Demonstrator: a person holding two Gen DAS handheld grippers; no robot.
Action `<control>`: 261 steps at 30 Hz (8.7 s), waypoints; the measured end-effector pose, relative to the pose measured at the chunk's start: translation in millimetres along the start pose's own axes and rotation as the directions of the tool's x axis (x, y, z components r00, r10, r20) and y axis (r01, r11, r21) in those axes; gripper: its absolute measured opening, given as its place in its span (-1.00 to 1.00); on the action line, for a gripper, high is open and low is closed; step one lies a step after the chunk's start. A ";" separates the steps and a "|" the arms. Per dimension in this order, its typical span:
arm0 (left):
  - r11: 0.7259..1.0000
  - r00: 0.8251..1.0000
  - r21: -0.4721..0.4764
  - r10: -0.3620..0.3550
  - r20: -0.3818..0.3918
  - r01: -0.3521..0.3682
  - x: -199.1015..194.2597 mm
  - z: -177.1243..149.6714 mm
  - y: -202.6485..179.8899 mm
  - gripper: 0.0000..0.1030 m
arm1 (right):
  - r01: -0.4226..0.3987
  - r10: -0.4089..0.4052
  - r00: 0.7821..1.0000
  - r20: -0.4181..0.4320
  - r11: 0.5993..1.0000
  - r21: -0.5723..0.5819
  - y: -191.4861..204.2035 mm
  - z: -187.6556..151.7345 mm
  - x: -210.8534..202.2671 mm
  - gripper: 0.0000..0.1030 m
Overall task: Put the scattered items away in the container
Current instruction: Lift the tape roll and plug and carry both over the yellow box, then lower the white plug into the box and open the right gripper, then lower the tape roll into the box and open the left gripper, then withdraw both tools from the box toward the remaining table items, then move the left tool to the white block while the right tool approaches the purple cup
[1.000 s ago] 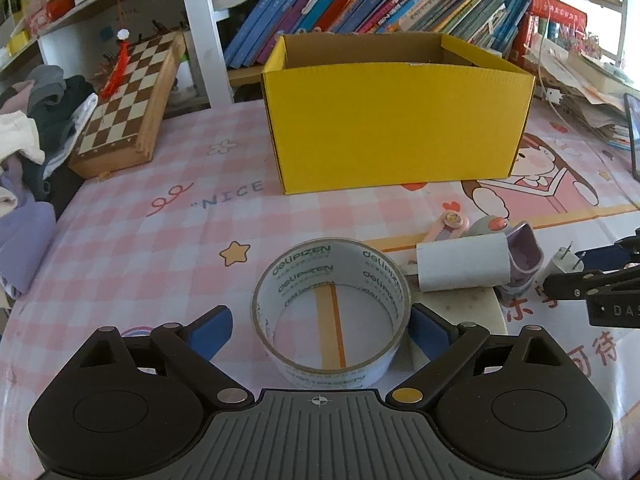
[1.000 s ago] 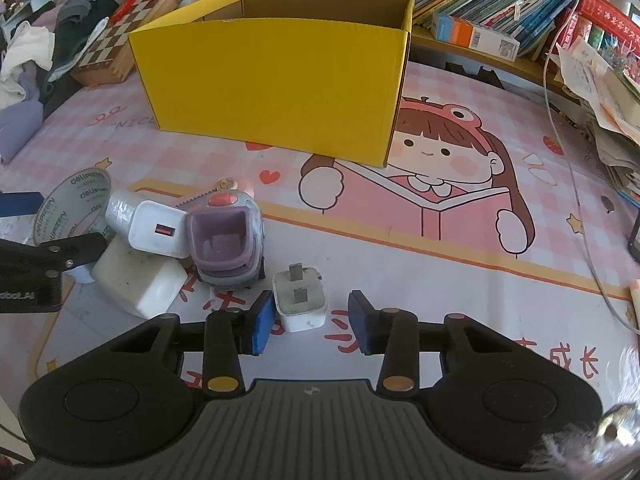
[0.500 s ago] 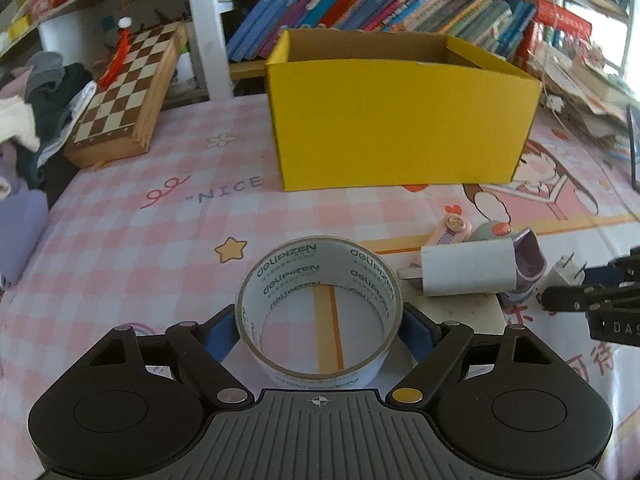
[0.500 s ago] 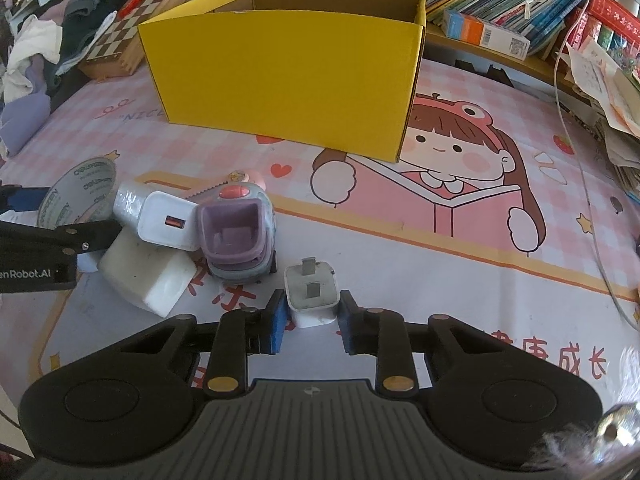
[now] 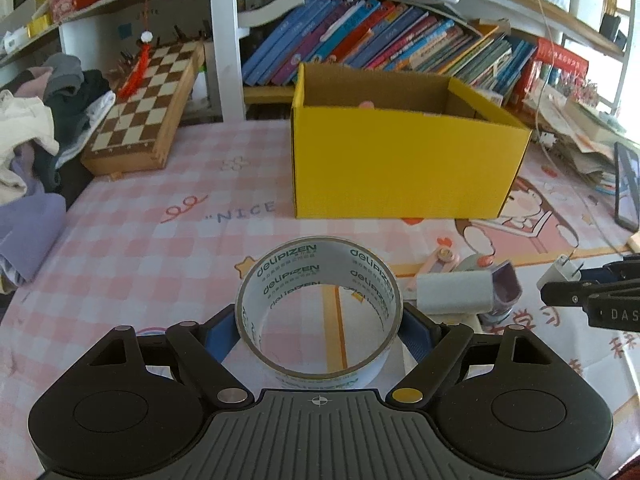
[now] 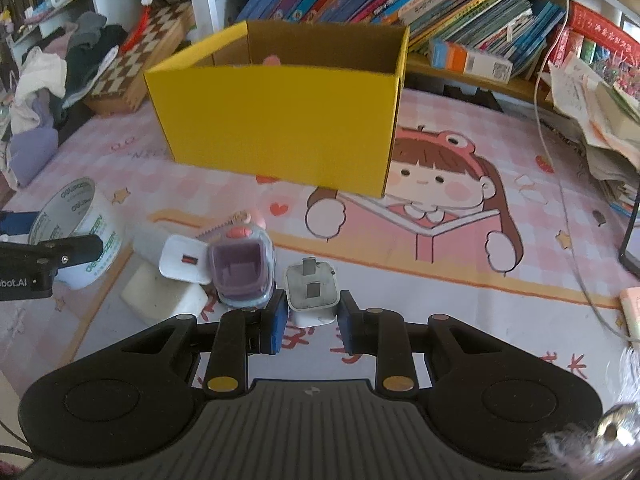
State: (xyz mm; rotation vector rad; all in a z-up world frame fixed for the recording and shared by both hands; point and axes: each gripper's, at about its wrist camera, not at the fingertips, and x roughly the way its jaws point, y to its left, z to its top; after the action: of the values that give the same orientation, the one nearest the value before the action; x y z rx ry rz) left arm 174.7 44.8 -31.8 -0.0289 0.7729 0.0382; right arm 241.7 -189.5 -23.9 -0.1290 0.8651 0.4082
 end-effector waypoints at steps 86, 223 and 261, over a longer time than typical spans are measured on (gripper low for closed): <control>0.941 0.981 0.323 -0.037 -0.189 0.098 211.2 240.6 -52.5 0.64 | -0.268 0.125 0.941 -0.314 0.844 -0.465 -19.3 208.3 169.4 -0.51; 0.996 0.993 0.084 -0.037 0.112 0.028 -98.7 -70.4 -18.1 0.93 | 0.150 -0.134 0.976 0.174 0.986 -0.078 75.6 -91.2 -96.2 0.69; 0.994 0.998 0.091 -0.062 0.003 0.062 -24.5 -40.3 -46.6 0.82 | 0.018 -0.010 0.997 0.077 0.994 -0.105 34.5 -33.7 -28.6 0.17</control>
State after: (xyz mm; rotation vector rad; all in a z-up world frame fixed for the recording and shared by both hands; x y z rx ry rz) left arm 131.2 -3.9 -42.9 0.0340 0.7667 -0.0560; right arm 187.4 -175.6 -22.1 -0.2155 0.7669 0.4427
